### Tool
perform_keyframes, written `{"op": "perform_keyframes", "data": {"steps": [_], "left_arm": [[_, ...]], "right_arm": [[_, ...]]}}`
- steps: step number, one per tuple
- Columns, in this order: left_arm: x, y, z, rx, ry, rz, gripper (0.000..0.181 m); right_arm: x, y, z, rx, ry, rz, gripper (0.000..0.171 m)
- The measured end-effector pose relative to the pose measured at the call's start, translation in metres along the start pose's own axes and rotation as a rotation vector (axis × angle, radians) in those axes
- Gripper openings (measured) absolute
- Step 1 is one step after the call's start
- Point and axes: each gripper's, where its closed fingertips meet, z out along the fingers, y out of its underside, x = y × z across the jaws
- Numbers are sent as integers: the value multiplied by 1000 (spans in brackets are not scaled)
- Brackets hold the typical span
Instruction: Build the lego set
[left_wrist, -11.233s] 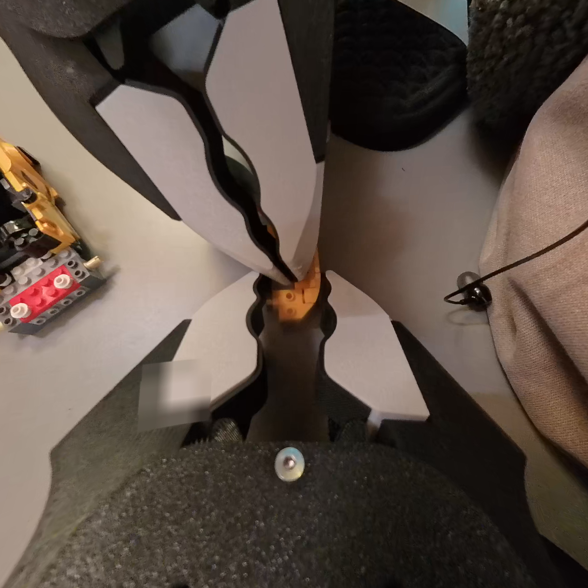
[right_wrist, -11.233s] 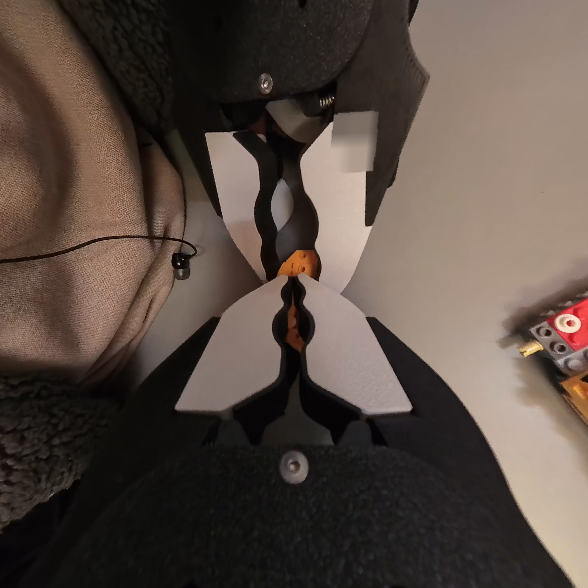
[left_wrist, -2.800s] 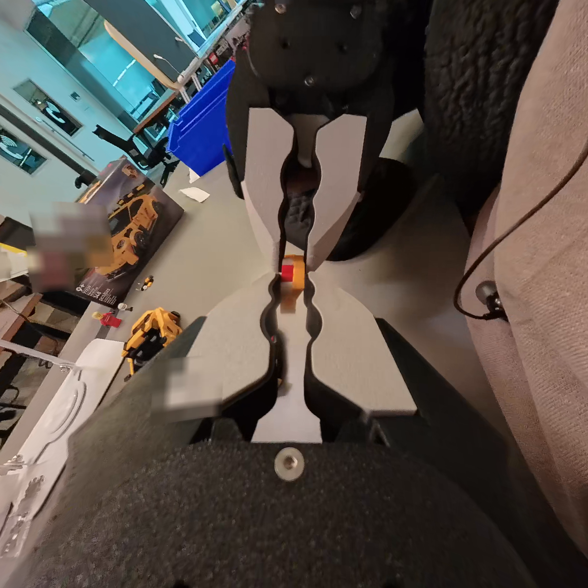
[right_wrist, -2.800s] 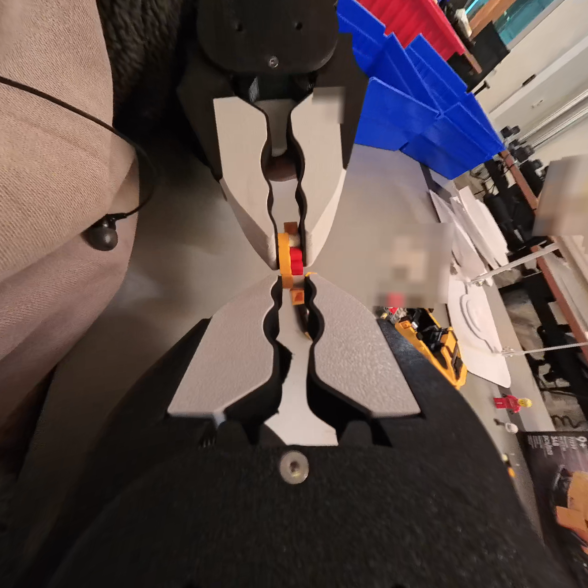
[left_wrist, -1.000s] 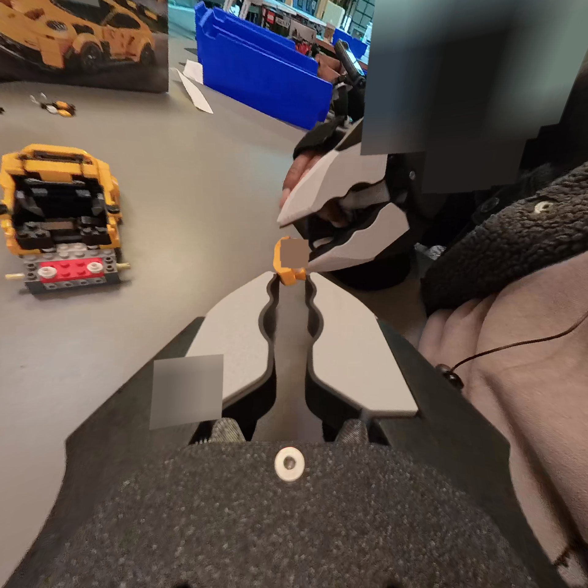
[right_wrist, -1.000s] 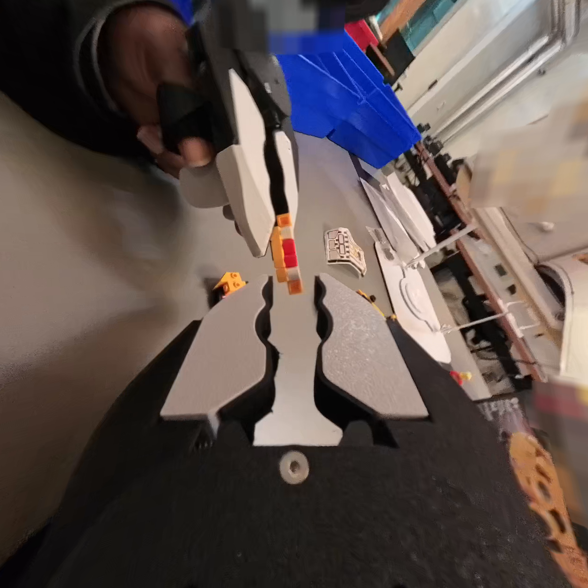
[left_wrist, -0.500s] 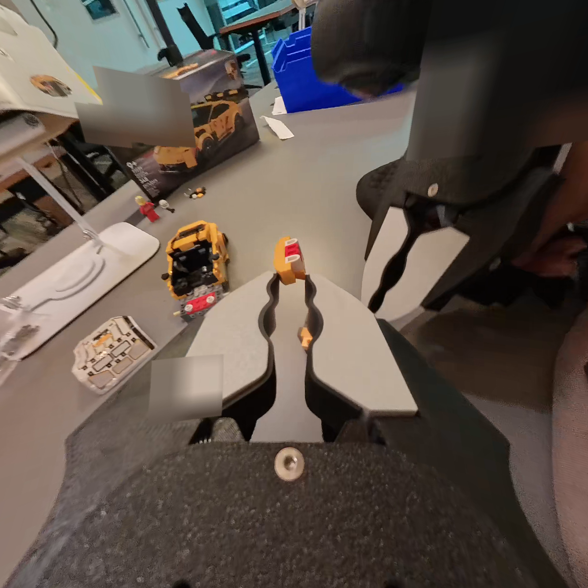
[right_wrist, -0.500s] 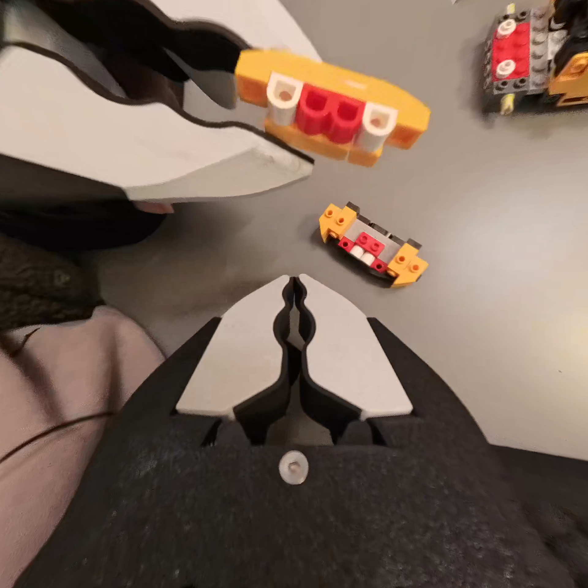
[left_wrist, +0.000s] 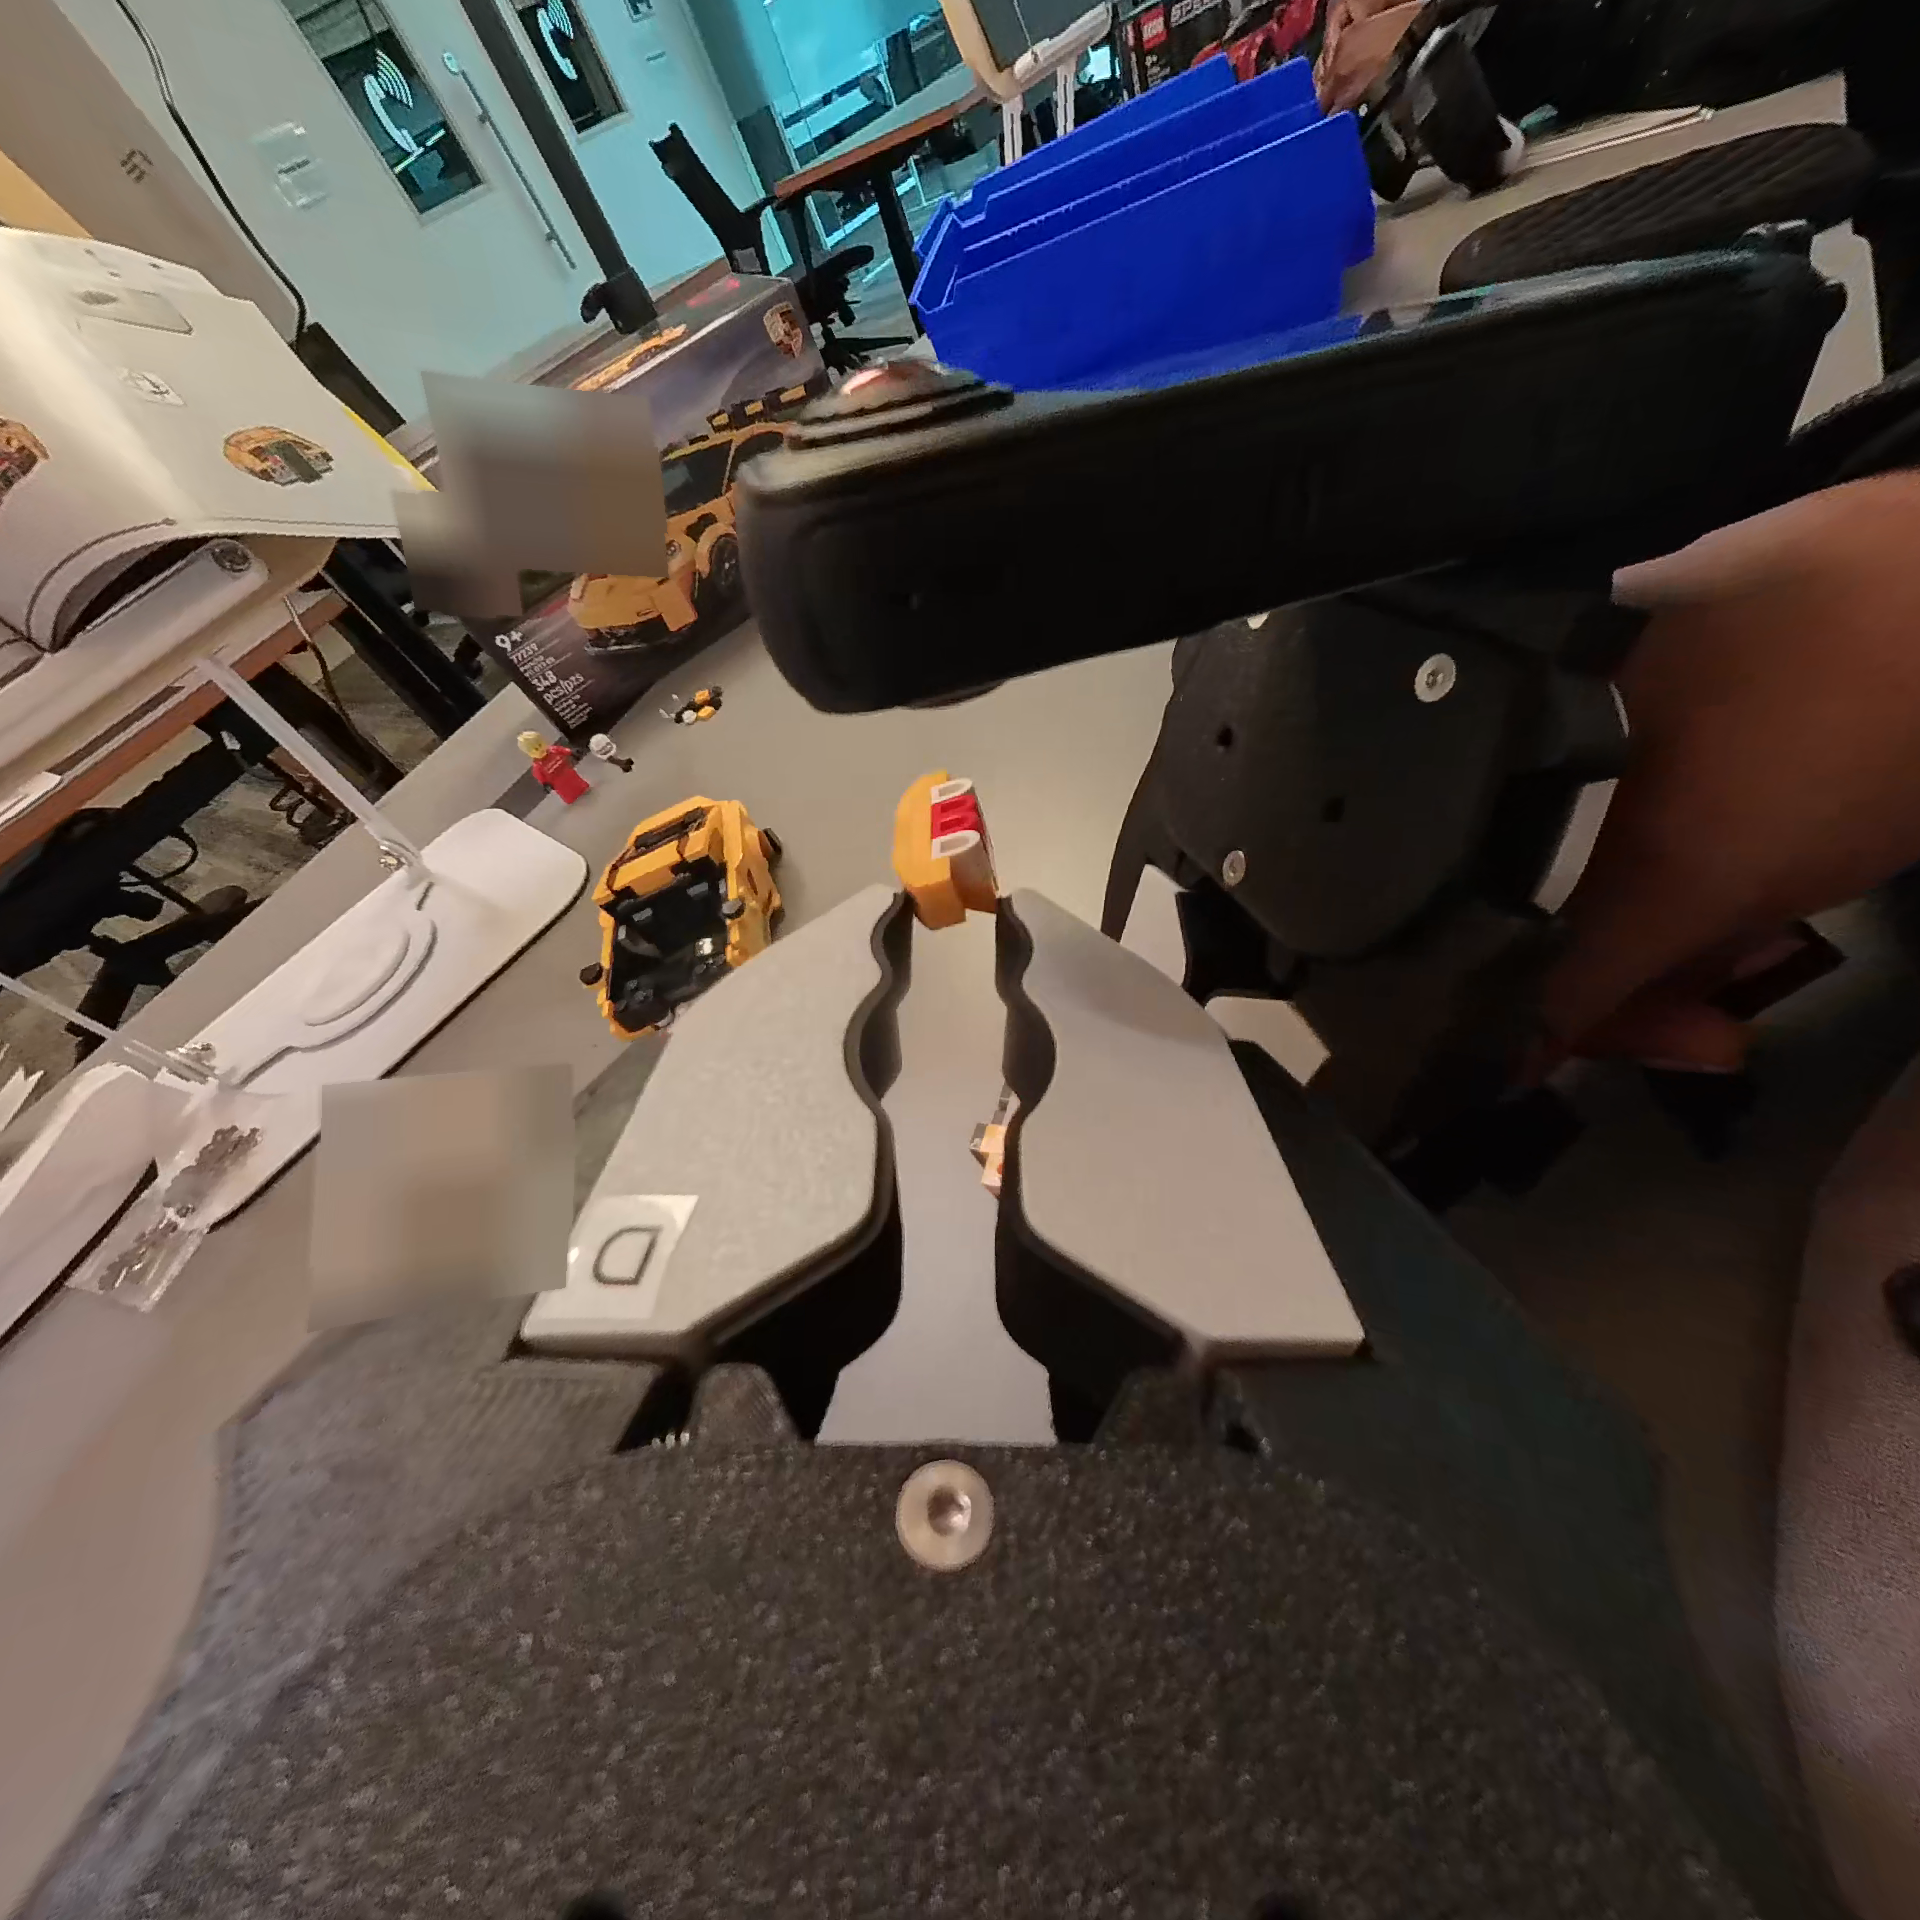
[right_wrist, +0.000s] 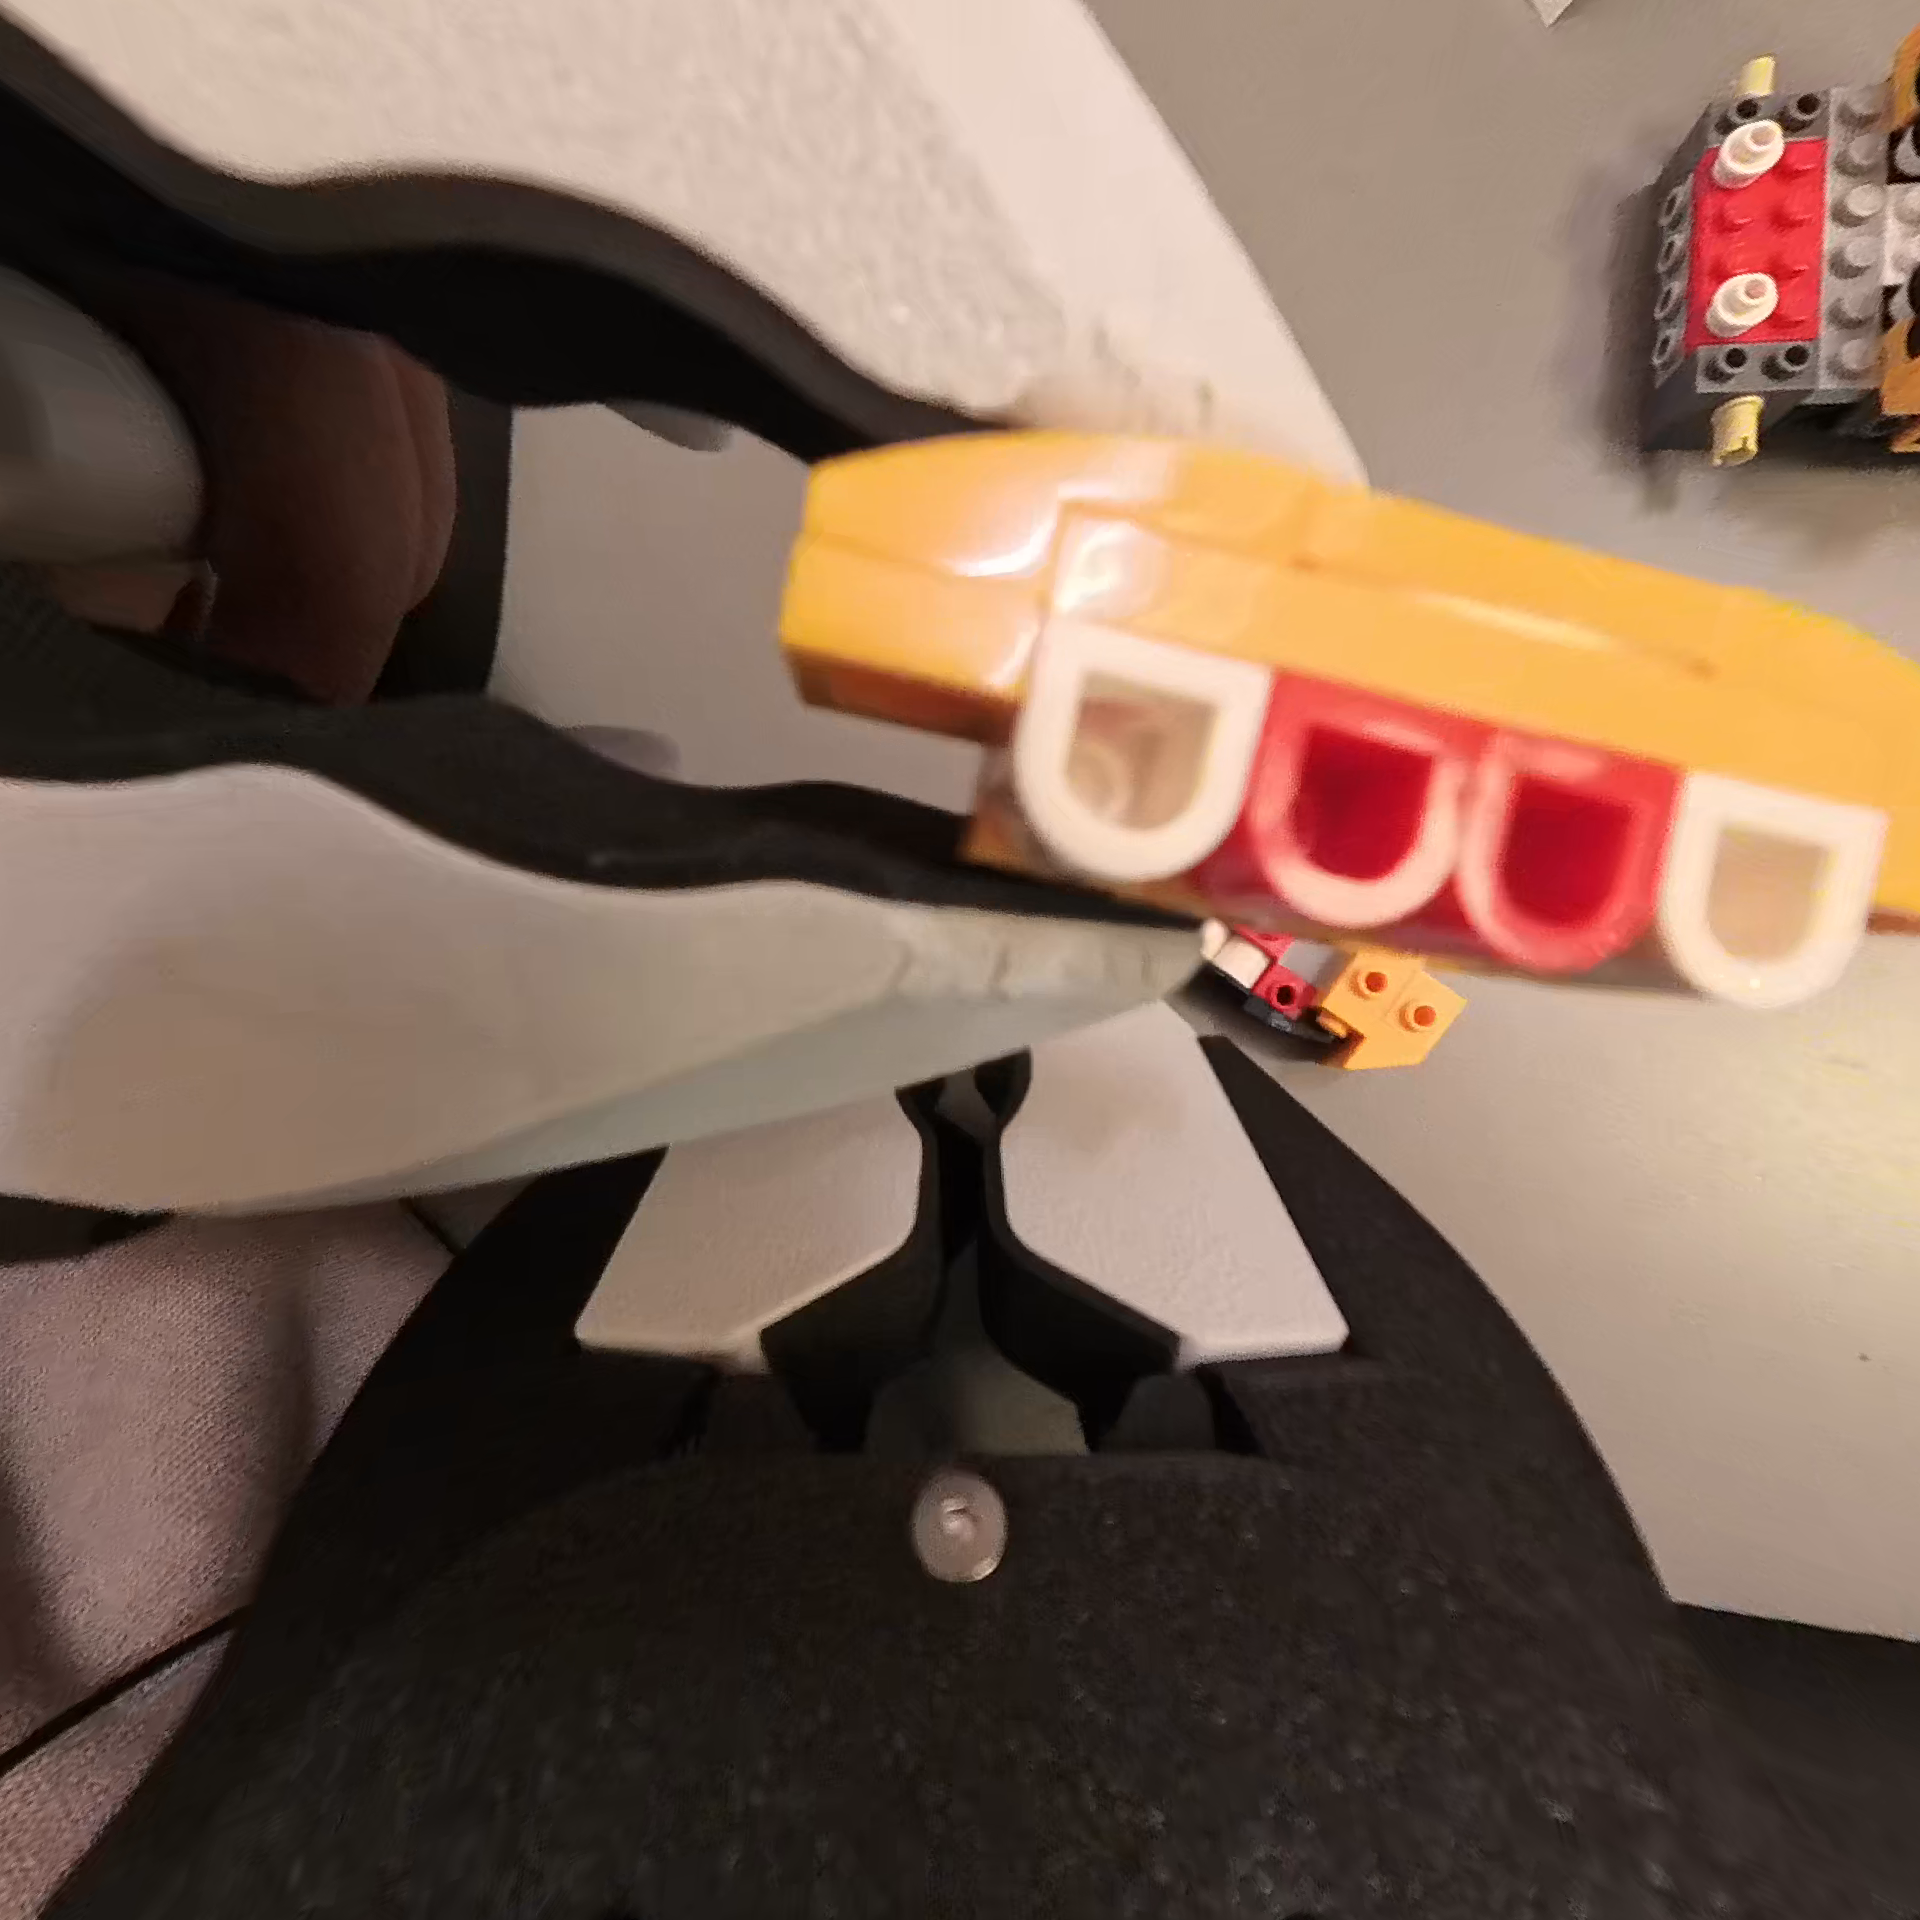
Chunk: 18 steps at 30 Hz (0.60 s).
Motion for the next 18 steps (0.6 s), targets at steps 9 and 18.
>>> {"op": "perform_keyframes", "data": {"steps": [9, 18], "left_arm": [[-1, -1, -1, 0, -22, 25, 16], [-3, 1, -1, -3, -24, 17, 16]], "right_arm": [[5, 0, -1, 7, 10, 18, 0], [6, 0, -2, 11, 12, 21, 0]]}}
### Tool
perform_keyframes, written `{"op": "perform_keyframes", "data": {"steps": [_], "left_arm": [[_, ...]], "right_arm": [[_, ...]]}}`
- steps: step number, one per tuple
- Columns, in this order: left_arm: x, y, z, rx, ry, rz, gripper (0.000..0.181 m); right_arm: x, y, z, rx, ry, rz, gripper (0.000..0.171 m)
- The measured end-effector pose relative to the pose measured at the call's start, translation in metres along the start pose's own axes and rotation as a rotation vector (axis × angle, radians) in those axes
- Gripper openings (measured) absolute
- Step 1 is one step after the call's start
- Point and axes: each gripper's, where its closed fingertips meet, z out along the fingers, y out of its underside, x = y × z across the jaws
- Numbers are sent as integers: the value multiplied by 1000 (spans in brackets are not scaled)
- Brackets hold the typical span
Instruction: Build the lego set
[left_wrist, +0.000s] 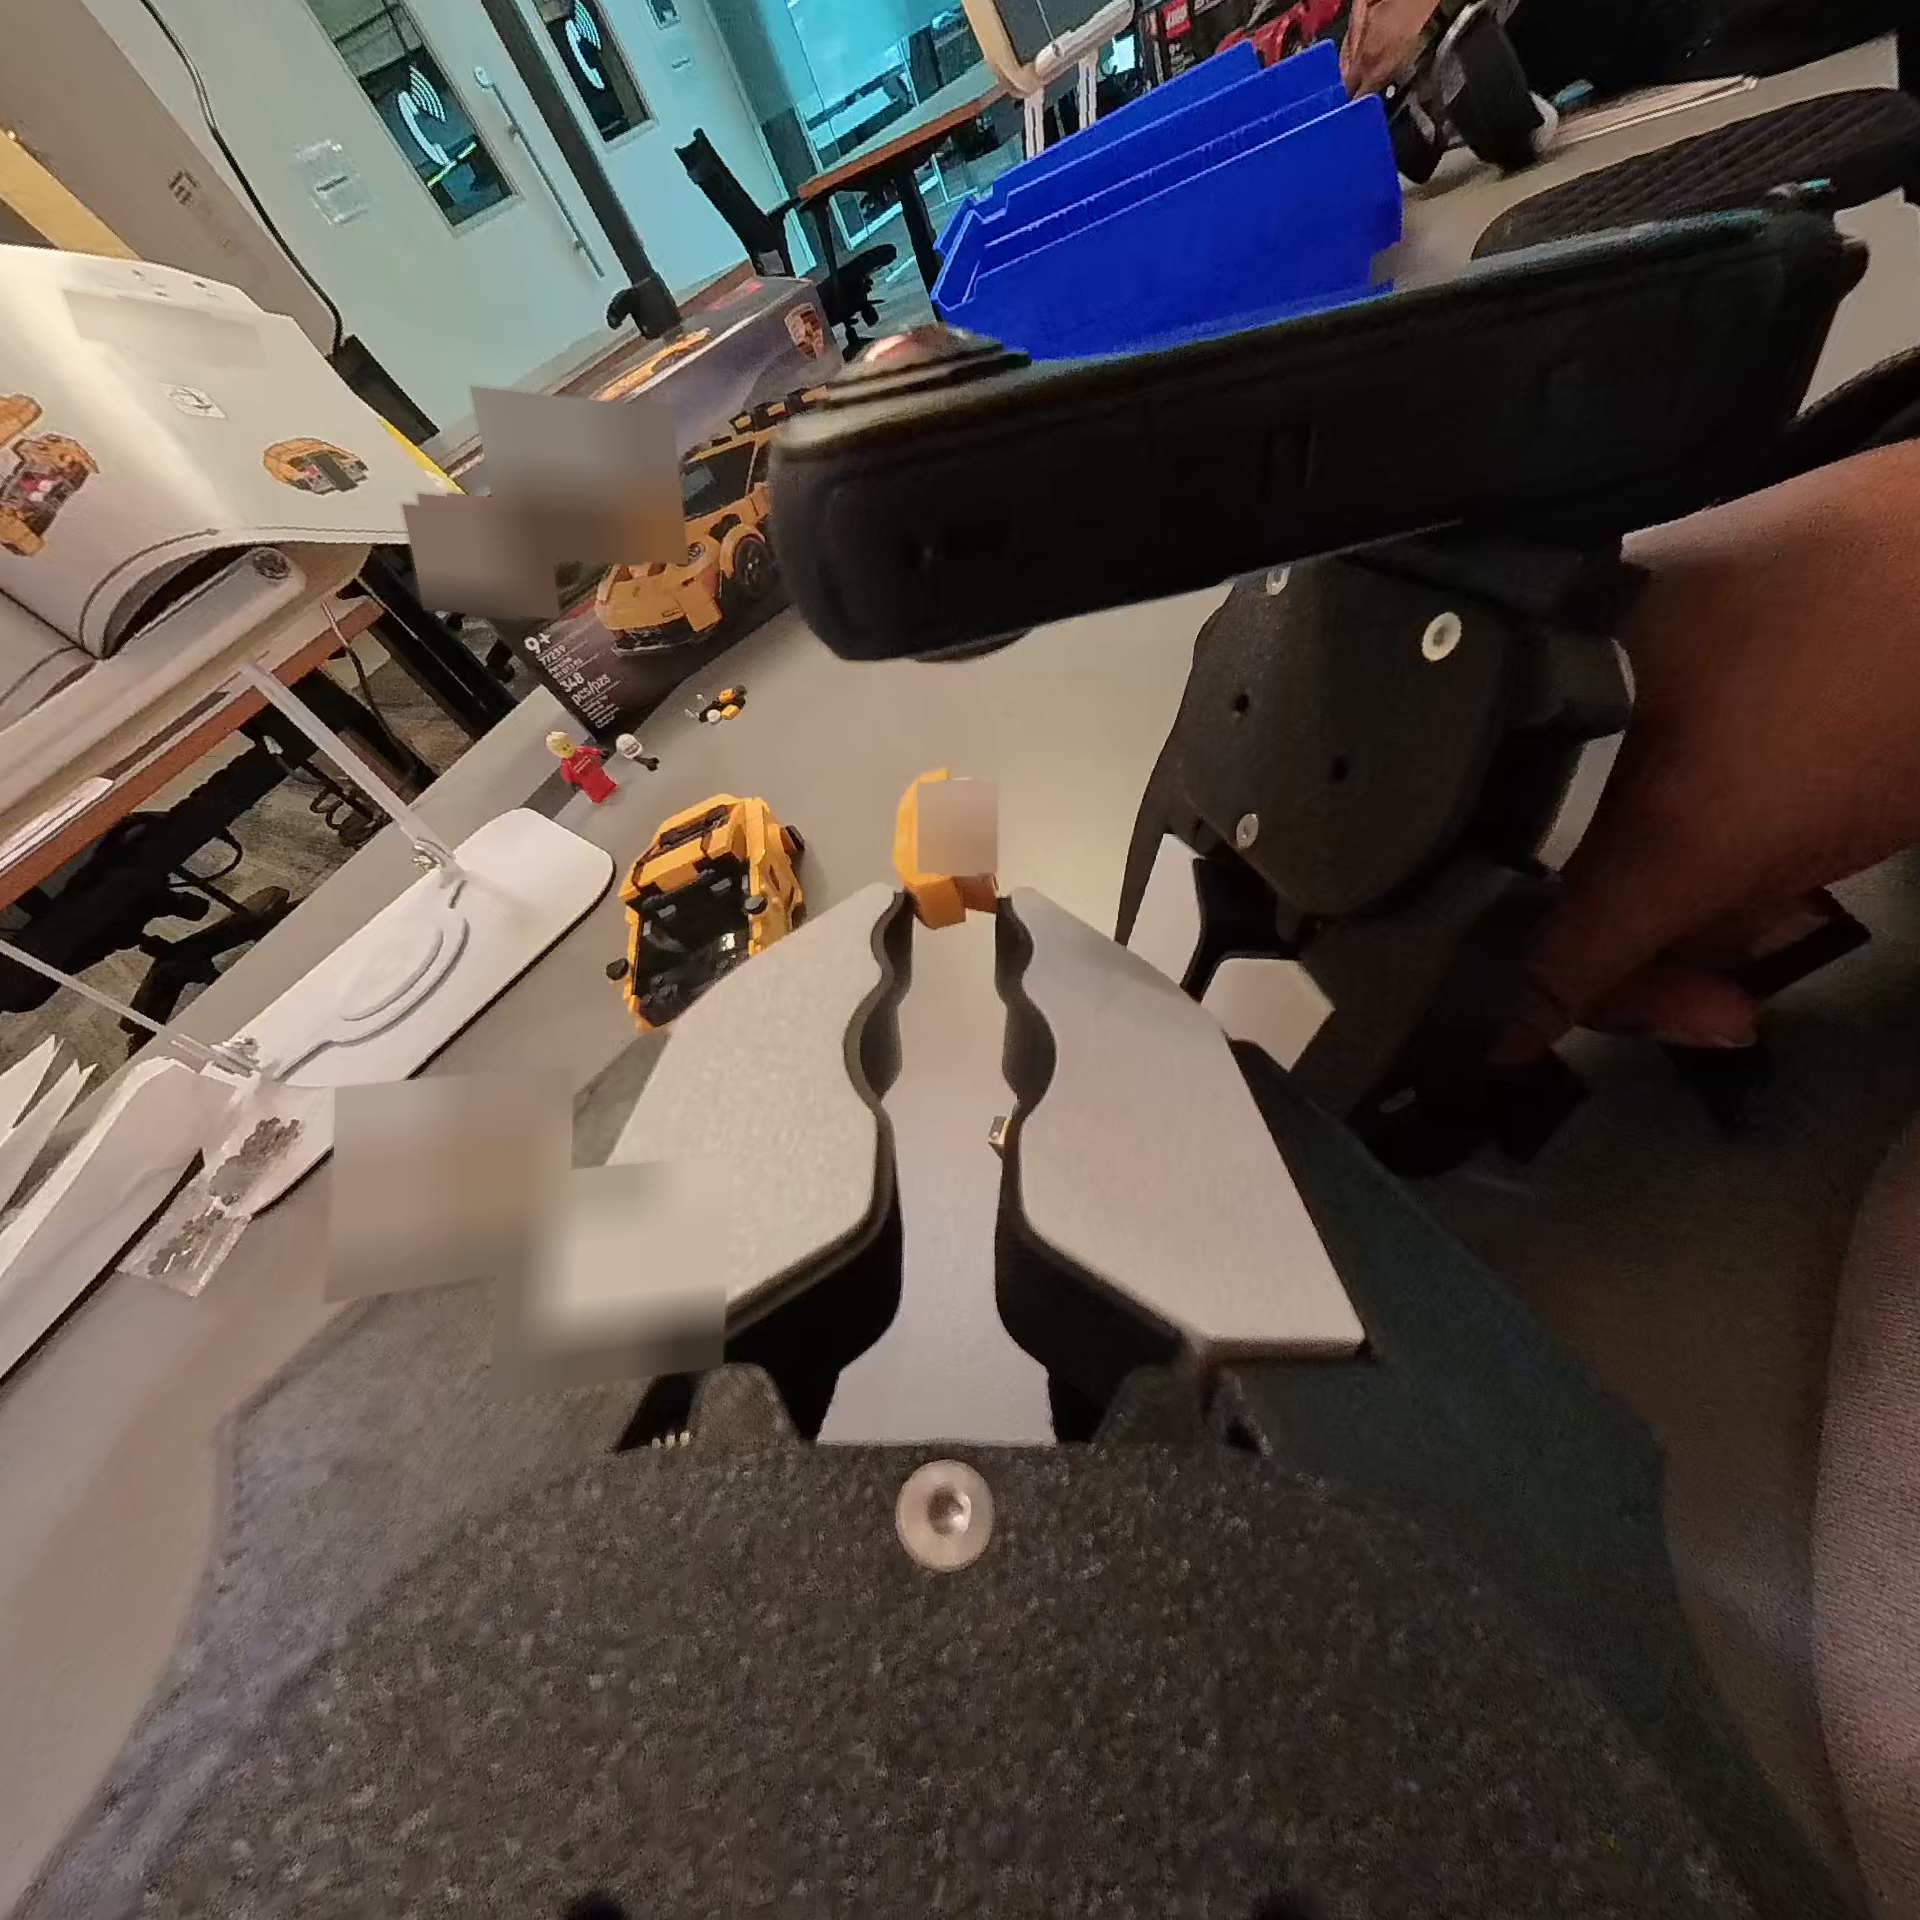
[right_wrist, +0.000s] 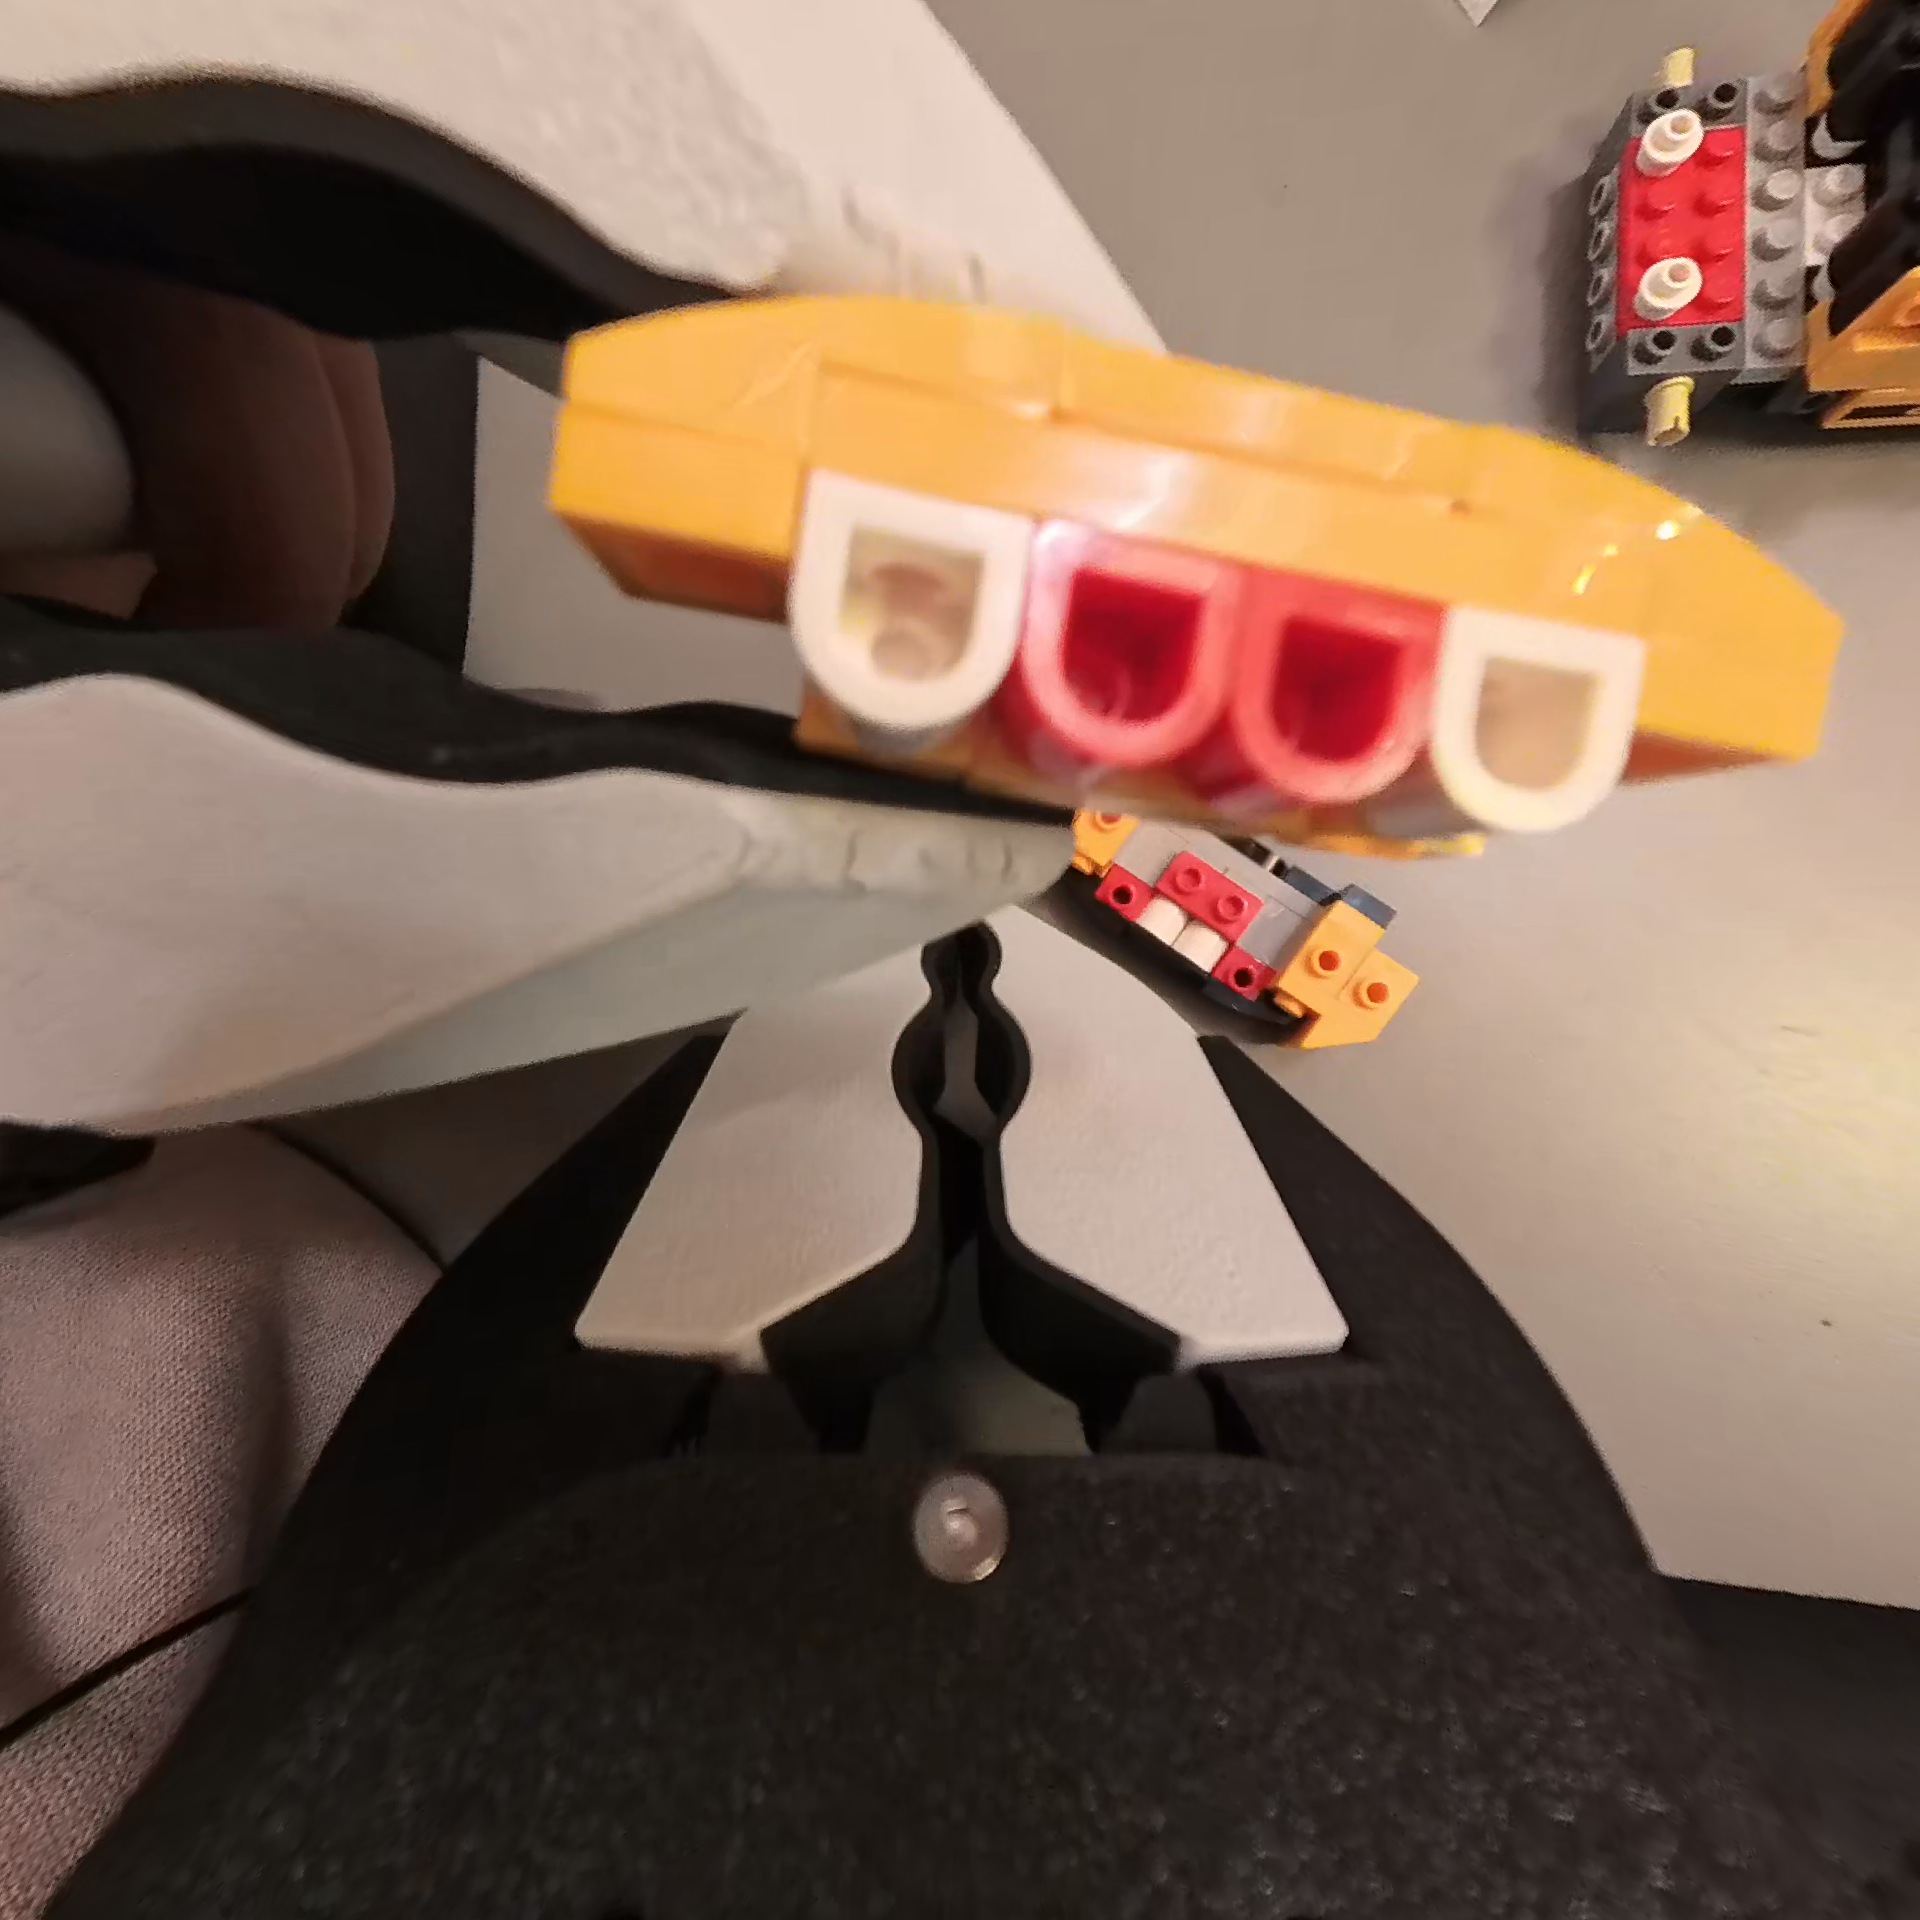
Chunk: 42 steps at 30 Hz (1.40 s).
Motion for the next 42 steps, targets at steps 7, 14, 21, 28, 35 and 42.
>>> {"op": "perform_keyframes", "data": {"steps": [7, 14, 21, 28, 35, 42], "left_arm": [[-18, 12, -3, -51, 2, -60, 16], [-36, 49, -5, -205, 90, -60, 15], [-39, 78, 5, -306, 199, -47, 15], [-31, 88, 4, -334, 246, -14, 15], [-36, 94, 0, -340, 250, -40, 15], [-44, 122, 4, -454, 192, 31, 16]], "right_arm": [[3, 4, -3, -13, 14, -1, 0], [14, 19, -12, -62, 59, -2, 0], [36, 19, -16, -79, 129, 5, 0], [60, 0, -6, -72, 153, -31, 0], [68, -23, 5, -5, 73, -113, 0], [80, -15, -17, 53, 45, -81, 0]]}}
